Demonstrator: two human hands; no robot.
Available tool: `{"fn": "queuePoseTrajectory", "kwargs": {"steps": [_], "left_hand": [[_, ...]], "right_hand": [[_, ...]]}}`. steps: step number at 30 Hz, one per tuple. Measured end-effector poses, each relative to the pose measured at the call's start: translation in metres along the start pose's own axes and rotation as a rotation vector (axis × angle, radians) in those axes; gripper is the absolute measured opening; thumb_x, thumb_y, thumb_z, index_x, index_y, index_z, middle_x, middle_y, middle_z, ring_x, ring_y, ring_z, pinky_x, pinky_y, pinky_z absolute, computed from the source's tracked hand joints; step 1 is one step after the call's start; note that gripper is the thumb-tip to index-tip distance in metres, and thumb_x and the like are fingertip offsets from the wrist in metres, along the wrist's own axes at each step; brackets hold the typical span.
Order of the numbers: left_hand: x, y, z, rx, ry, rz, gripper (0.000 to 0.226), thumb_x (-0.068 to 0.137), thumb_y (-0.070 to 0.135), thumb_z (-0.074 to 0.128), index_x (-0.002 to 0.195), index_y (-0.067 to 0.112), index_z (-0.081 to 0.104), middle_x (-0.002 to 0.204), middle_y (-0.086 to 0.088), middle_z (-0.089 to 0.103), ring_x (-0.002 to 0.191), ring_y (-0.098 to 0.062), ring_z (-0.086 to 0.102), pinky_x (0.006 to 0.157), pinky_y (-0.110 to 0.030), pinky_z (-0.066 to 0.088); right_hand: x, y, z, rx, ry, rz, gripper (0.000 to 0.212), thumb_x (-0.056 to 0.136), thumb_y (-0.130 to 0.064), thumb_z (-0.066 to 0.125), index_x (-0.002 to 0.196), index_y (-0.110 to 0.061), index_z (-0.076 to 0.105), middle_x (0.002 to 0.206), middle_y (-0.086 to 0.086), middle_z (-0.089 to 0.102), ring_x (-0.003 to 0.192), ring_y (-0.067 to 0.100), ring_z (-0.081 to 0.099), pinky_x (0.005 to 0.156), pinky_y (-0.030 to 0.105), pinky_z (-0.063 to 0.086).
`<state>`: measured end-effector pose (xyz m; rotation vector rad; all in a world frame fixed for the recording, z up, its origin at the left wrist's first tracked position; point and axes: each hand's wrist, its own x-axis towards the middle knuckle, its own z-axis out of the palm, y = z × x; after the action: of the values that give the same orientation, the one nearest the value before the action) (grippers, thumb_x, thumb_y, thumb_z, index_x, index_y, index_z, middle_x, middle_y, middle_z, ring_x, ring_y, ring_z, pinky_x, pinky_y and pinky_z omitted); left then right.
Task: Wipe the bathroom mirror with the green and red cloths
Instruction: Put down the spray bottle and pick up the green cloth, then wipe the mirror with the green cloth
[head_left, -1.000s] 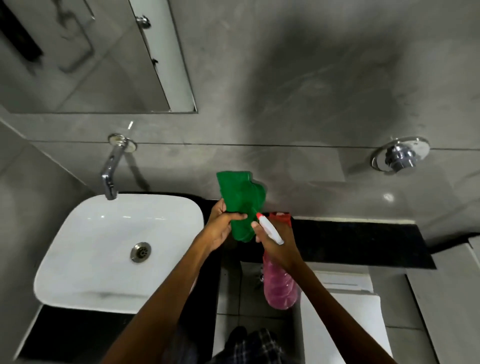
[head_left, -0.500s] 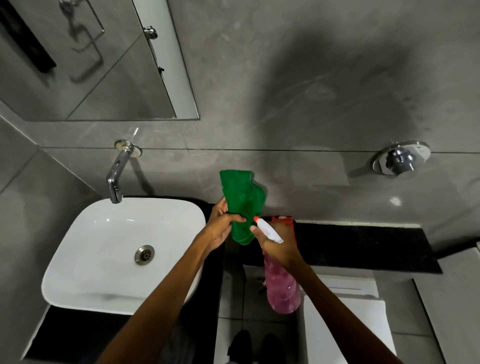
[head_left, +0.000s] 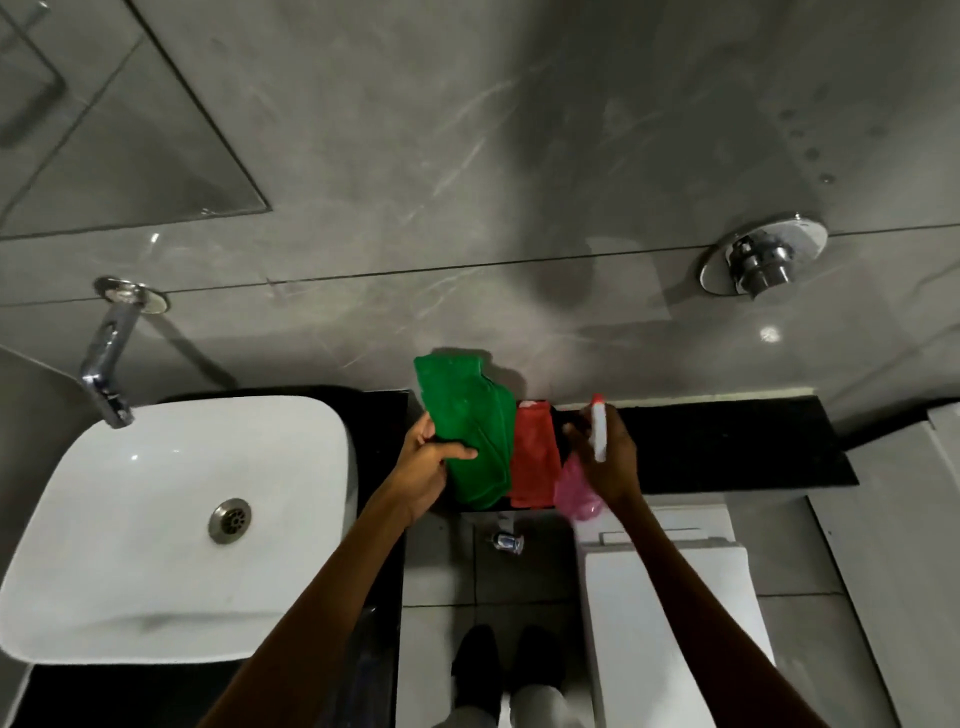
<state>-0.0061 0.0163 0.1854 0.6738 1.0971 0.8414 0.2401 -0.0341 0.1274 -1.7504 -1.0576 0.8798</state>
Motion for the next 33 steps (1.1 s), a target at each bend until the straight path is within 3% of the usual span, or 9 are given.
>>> {"fn": "queuePoseTrajectory", "kwargs": {"steps": [4, 9, 13, 15, 18, 20, 26, 29, 33], "left_hand": [[0.008, -0.017, 0.001, 0.005, 0.008, -0.04, 0.064, 0.068, -0.033, 0.059, 0.105, 0.017, 0.075, 0.105, -0.005, 0.08, 0.102, -0.021, 0.076, 0.077, -0.031, 0.063], [0.008, -0.034, -0.002, -0.024, 0.004, -0.052, 0.064, 0.057, -0.022, 0.068, 0.109, 0.015, 0.073, 0.104, -0.007, 0.08, 0.101, -0.022, 0.076, 0.077, -0.033, 0.063], [-0.001, -0.032, -0.006, -0.012, 0.002, -0.057, 0.068, 0.057, -0.02, 0.069, 0.119, 0.009, 0.067, 0.11, -0.01, 0.077, 0.107, -0.028, 0.072, 0.08, -0.035, 0.063], [-0.012, -0.024, -0.008, -0.011, -0.005, -0.054, 0.07, 0.06, -0.02, 0.068, 0.124, 0.008, 0.065, 0.116, -0.013, 0.075, 0.113, -0.032, 0.069, 0.083, -0.037, 0.062], [-0.032, -0.009, -0.011, -0.017, 0.003, -0.049, 0.07, 0.06, -0.017, 0.07, 0.125, 0.008, 0.066, 0.117, -0.014, 0.076, 0.113, -0.033, 0.07, 0.083, -0.038, 0.063], [-0.052, 0.003, -0.017, -0.045, 0.004, -0.051, 0.073, 0.059, -0.018, 0.069, 0.128, 0.004, 0.064, 0.116, -0.015, 0.076, 0.111, -0.034, 0.071, 0.082, -0.038, 0.064], [-0.105, 0.078, -0.053, -0.121, -0.134, 0.053, 0.064, 0.07, -0.019, 0.067, 0.133, -0.005, 0.061, 0.123, -0.024, 0.073, 0.108, -0.034, 0.074, 0.102, -0.048, 0.058], [-0.122, 0.141, -0.071, -0.107, -0.202, 0.183, 0.056, 0.079, -0.013, 0.067, 0.133, -0.004, 0.063, 0.129, -0.026, 0.07, 0.112, -0.035, 0.073, 0.101, -0.047, 0.059], [-0.141, 0.222, -0.093, -0.044, -0.193, 0.389, 0.056, 0.082, -0.001, 0.072, 0.137, 0.002, 0.061, 0.136, -0.024, 0.068, 0.119, -0.035, 0.071, 0.096, -0.043, 0.061]], "right_hand": [[0.044, 0.022, -0.007, 0.022, 0.122, 0.02, 0.042, 0.097, -0.008, 0.071, 0.134, 0.0, 0.055, 0.106, 0.024, 0.067, 0.085, 0.027, 0.066, 0.07, 0.011, 0.052], [0.07, 0.036, -0.014, -0.005, 0.145, 0.077, 0.055, 0.095, -0.011, 0.073, 0.145, -0.004, 0.05, 0.127, 0.019, 0.067, 0.104, 0.019, 0.06, 0.087, 0.027, 0.048], [0.058, 0.023, -0.021, 0.138, 0.105, 0.233, 0.064, 0.095, 0.005, 0.065, 0.152, -0.001, 0.037, 0.099, 0.033, 0.062, 0.059, 0.025, 0.059, 0.052, 0.026, 0.054], [0.041, 0.019, -0.018, 0.313, 0.176, 0.346, 0.056, 0.096, 0.007, 0.064, 0.146, 0.009, 0.037, 0.101, 0.034, 0.06, 0.067, 0.032, 0.063, 0.06, 0.043, 0.056], [-0.006, 0.013, 0.004, 0.419, 0.381, 0.652, 0.017, 0.101, -0.009, 0.062, 0.113, 0.002, 0.062, 0.095, 0.014, 0.063, 0.079, 0.022, 0.061, 0.071, 0.037, 0.052], [-0.039, -0.015, 0.03, 0.573, 0.117, 0.74, 0.017, 0.104, -0.022, 0.058, 0.095, -0.01, 0.064, 0.084, 0.009, 0.062, 0.069, 0.021, 0.06, 0.062, 0.032, 0.05], [-0.059, -0.173, 0.098, 0.992, -0.857, 0.532, 0.082, 0.086, -0.073, 0.053, 0.132, -0.008, 0.071, 0.136, 0.019, 0.07, 0.123, 0.032, 0.069, 0.104, 0.047, 0.057], [-0.063, -0.257, 0.117, 0.962, -0.942, 0.37, 0.08, 0.071, -0.063, 0.083, 0.126, -0.005, 0.075, 0.125, 0.019, 0.075, 0.109, 0.032, 0.075, 0.093, 0.044, 0.062], [-0.067, -0.352, 0.154, 0.798, -0.7, 0.164, 0.056, 0.089, -0.027, 0.073, 0.135, 0.004, 0.064, 0.131, 0.031, 0.068, 0.123, 0.047, 0.065, 0.109, 0.061, 0.049]]}}
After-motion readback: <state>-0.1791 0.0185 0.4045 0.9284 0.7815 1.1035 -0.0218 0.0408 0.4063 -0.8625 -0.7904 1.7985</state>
